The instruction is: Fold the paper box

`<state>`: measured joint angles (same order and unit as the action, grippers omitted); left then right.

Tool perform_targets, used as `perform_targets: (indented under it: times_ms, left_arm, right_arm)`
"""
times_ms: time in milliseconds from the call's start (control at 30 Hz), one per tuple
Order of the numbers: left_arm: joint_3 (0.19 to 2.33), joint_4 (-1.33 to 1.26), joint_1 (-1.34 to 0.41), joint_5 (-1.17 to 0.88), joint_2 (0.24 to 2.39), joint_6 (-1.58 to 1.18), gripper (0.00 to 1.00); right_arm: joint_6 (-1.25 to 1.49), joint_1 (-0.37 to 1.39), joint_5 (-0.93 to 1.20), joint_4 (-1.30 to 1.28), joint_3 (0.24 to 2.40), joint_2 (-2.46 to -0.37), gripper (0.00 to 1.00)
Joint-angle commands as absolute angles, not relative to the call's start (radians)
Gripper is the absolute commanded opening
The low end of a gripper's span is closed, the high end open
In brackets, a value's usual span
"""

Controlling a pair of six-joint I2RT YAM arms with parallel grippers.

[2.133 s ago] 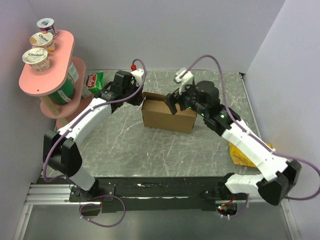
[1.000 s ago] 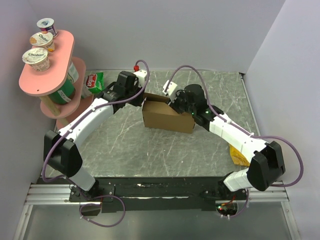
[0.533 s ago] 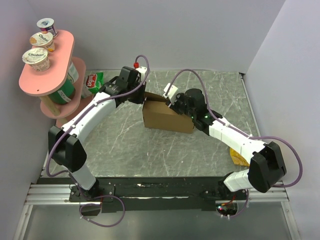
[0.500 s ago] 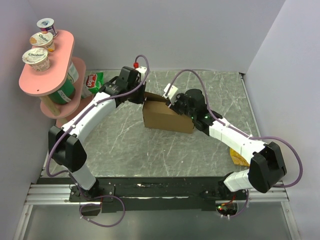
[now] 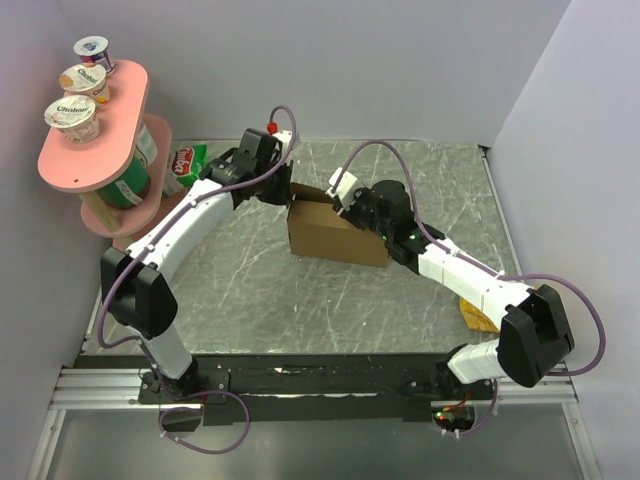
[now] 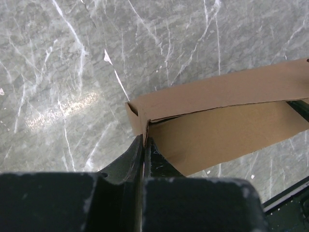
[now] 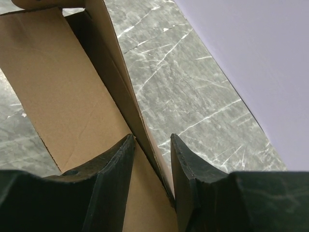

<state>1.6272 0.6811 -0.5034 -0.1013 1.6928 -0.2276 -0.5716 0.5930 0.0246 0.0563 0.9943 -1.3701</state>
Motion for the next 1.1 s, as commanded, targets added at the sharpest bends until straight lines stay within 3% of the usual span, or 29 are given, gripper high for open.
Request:
perform_targets:
  times_ms: [0, 200, 233, 333, 367, 467, 667, 800, 933, 1067]
  left_arm:
    - [1.701, 0.712, -0.519, -0.210, 1.709, -0.245, 0.01]
    - [1.632, 0.700, -0.522, -0.173, 1.687, -0.183, 0.01]
    - [1.611, 0.701, -0.522, -0.161, 1.683, -0.154, 0.01]
    - [1.568, 0.693, -0.526, -0.115, 1.658, -0.111, 0.01]
    - [1.557, 0.689, -0.528, -0.107, 1.649, -0.101, 0.01]
    - [1.534, 0.664, -0.529, -0.094, 1.625, -0.095, 0.01]
    - [1.565, 0.689, -0.529, -0.077, 1.643, -0.095, 0.01]
    - [1.574, 0.695, -0.529, -0.078, 1.663, -0.098, 0.01]
    - [1.577, 0.690, -0.529, -0.084, 1.666, -0.103, 0.01]
    - [1.568, 0.681, -0.529, -0.092, 1.663, -0.103, 0.01]
  right_arm:
    - [-0.558, 0.604, 0.002, -0.012, 0.956, -1.388, 0.44]
    - [-0.483, 0.607, -0.040, -0.049, 0.995, -1.365, 0.57]
    - [-0.470, 0.607, -0.055, -0.057, 1.008, -1.355, 0.67]
    - [-0.425, 0.609, -0.081, -0.093, 1.052, -1.344, 0.78]
    - [-0.414, 0.609, -0.078, -0.101, 1.061, -1.330, 0.89]
    - [-0.387, 0.609, -0.054, -0.091, 1.072, -1.276, 0.98]
    - [-0.387, 0.620, 0.061, -0.016, 1.022, -1.115, 0.99]
    - [-0.483, 0.704, 0.120, 0.052, 0.919, -1.036, 0.91]
    - [-0.495, 0.745, 0.153, 0.066, 0.871, -1.086, 0.81]
    - [-0.508, 0.752, 0.182, 0.089, 0.862, -1.149, 0.79]
